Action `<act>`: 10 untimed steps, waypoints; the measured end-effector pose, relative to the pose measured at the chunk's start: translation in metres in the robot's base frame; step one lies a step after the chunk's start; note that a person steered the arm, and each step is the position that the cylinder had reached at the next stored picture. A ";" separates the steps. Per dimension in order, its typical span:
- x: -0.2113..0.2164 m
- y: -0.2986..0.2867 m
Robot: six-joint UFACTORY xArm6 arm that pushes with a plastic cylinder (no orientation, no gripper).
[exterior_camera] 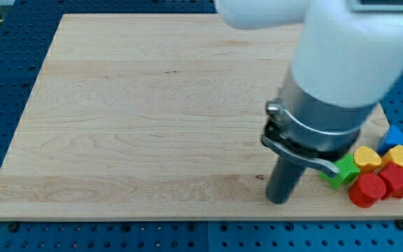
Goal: Separate the green star and the yellow heart
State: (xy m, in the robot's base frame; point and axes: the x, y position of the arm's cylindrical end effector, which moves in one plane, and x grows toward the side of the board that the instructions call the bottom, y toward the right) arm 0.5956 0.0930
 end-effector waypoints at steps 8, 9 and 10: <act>-0.016 0.009; 0.001 0.024; 0.023 0.026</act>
State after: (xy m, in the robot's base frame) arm 0.6188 0.1187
